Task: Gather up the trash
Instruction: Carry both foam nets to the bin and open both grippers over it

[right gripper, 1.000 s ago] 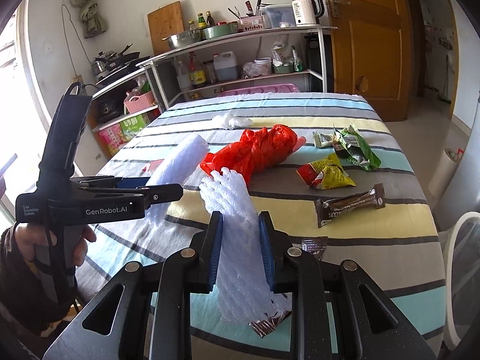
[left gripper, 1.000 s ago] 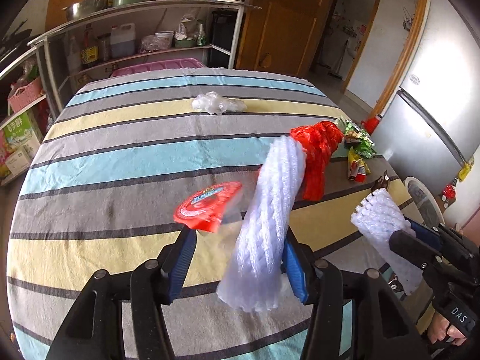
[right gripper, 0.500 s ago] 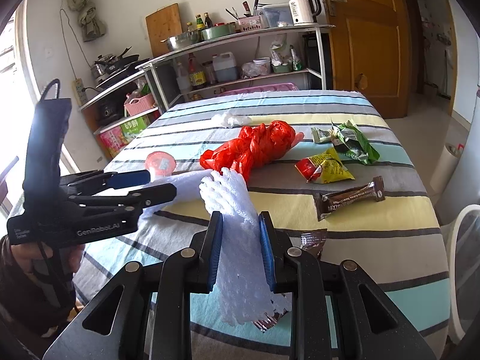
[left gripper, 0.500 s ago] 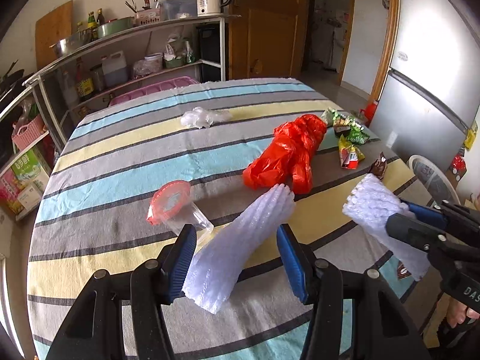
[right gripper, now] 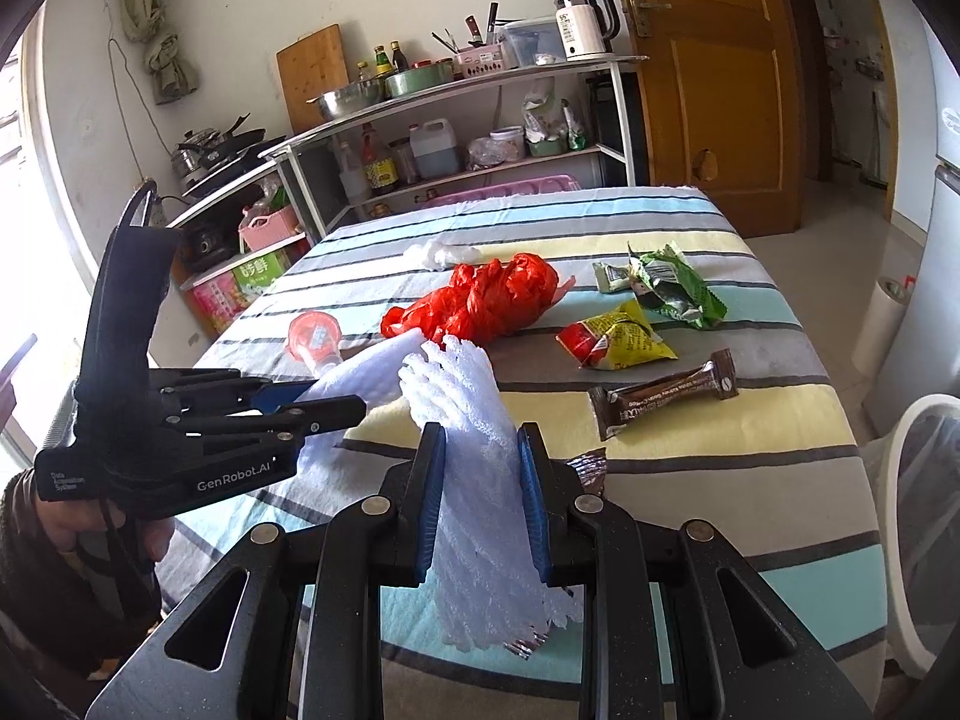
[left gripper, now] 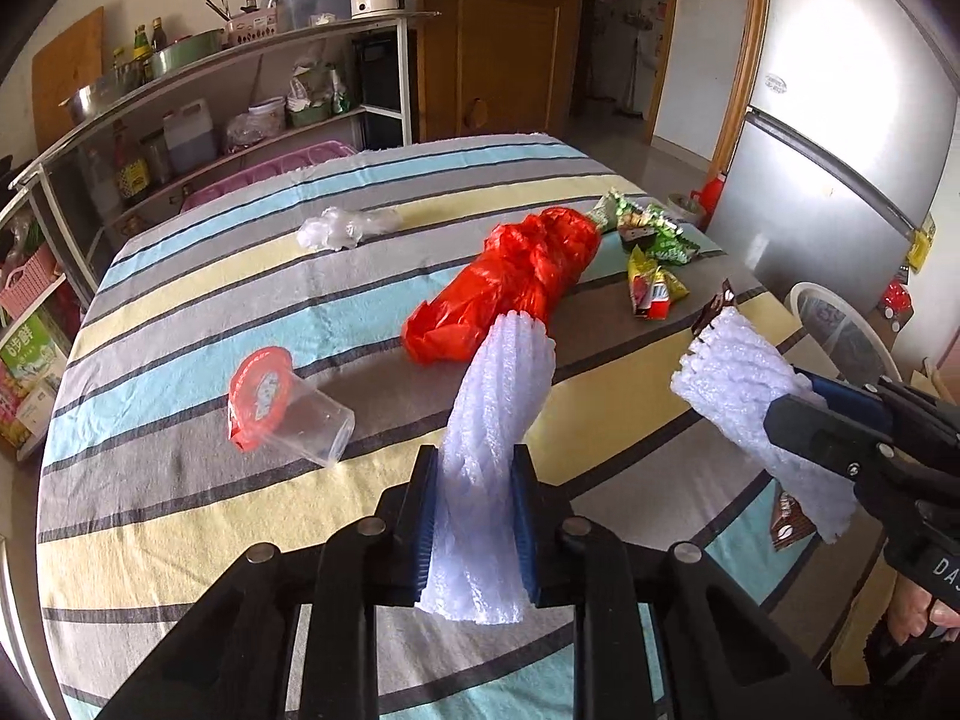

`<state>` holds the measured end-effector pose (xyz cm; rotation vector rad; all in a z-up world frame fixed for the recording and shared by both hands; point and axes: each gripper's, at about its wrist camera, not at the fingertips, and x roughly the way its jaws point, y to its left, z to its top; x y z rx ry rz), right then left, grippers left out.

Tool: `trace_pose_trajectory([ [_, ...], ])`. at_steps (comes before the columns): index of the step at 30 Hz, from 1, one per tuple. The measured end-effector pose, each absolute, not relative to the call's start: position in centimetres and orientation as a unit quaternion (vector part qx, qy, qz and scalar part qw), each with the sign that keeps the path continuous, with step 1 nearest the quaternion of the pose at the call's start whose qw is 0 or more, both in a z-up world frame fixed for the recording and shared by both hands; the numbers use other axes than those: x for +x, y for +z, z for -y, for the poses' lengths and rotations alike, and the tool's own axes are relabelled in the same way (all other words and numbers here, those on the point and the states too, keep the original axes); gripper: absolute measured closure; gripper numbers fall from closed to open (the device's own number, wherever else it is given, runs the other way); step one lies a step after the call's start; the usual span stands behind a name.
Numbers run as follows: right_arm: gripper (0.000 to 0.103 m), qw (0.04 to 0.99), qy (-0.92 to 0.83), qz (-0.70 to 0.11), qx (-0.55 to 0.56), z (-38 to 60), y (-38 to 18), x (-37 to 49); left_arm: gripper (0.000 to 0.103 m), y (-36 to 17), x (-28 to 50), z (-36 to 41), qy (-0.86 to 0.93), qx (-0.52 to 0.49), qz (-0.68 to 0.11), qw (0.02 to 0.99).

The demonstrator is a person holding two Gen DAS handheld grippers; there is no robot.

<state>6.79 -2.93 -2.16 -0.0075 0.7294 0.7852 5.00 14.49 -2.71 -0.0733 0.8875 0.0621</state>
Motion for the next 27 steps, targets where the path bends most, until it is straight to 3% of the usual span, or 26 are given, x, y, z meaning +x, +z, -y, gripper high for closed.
trace_pose_trajectory([
  [27, 0.078, 0.928, 0.202, -0.304, 0.070, 19.2, 1.3, 7.9, 0.080, 3.0, 11.2, 2.7, -0.162, 0.006, -0.383, 0.910],
])
